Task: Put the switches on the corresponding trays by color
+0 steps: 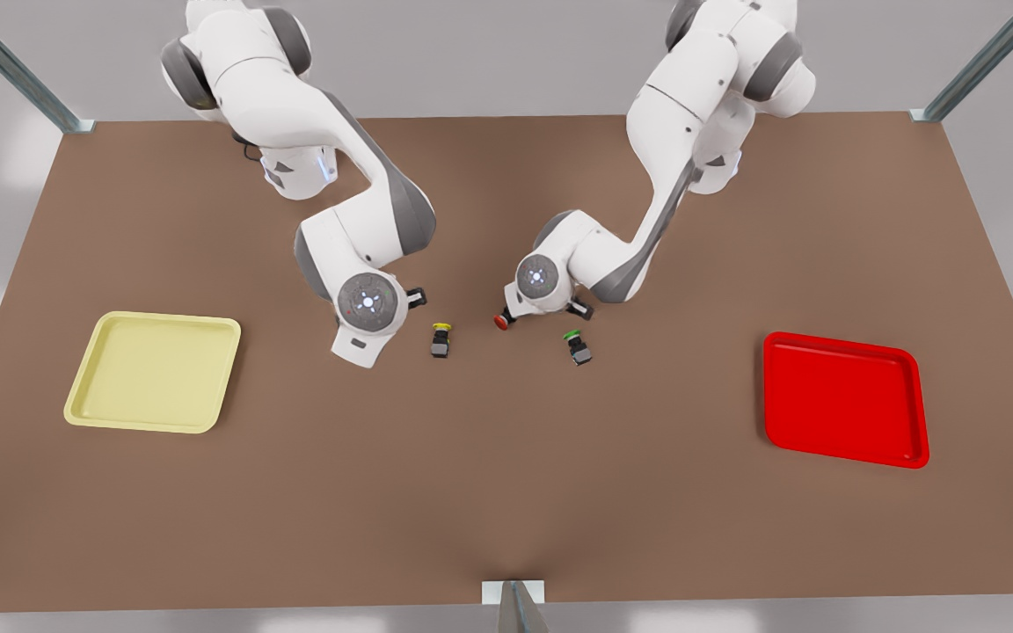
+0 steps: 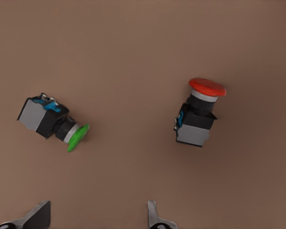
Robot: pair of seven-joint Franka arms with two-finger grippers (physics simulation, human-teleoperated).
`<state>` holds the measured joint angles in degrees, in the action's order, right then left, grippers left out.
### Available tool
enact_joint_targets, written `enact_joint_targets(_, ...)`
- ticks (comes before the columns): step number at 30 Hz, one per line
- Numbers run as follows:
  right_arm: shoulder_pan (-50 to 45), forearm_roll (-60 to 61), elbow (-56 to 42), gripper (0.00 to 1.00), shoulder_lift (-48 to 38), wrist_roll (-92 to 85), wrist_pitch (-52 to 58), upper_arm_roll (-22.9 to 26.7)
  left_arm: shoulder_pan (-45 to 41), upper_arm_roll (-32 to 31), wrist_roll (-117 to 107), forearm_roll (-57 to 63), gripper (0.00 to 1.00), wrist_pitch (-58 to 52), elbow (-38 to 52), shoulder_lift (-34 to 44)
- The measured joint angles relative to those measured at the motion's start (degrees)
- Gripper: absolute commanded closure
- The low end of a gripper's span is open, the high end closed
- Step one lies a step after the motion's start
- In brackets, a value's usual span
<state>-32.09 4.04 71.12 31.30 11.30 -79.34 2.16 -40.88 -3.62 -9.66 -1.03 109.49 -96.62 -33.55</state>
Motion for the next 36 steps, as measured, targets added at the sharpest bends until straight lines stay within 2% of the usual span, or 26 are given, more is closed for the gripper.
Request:
enact_joint_targets(8,-1.92,1.2,2.01,0.0,6.18,16.08,-11.65,0.03,-5.16,-2.04,-5.27,-0.18,0.0,10.63,2.18,-2.88)
enact_joint_targets(15,-5.68,1.22,14.24,0.0,5.47,25.56,-26.4,-0.32,-6.43,-1.99,-7.1,1.31,0.0,16.06,1.6,-6.57)
enact_joint_targets(22,-8.11,1.08,19.03,0.0,5.46,33.07,-37.18,-0.49,-6.52,-1.92,-4.82,4.87,0.0,17.71,0.52,-7.63)
enact_joint_targets(23,-8.18,1.07,20.63,0.0,5.26,33.92,-38.4,-0.52,-6.63,-1.93,-4.54,5.04,0.06,17.84,0.48,-7.78)
enact_joint_targets(25,-8.62,1.02,24.72,0.0,4.82,35.47,-41.26,-0.23,-5.91,-2.04,-4.07,5.34,0.39,18.09,0.7,-7.65)
enact_joint_targets(26,-8.73,1.01,26.7,0.0,4.49,36.19,-42.84,-0.16,-5.81,-2.06,-3.88,5.44,0.5,18.18,0.76,-7.6)
enact_joint_targets(36,-8.48,1.02,32.15,0.0,4.07,39.85,-52.52,-0.93,-4.1,-2.08,-2.62,5.99,0.5,15.75,1.42,-5.42)
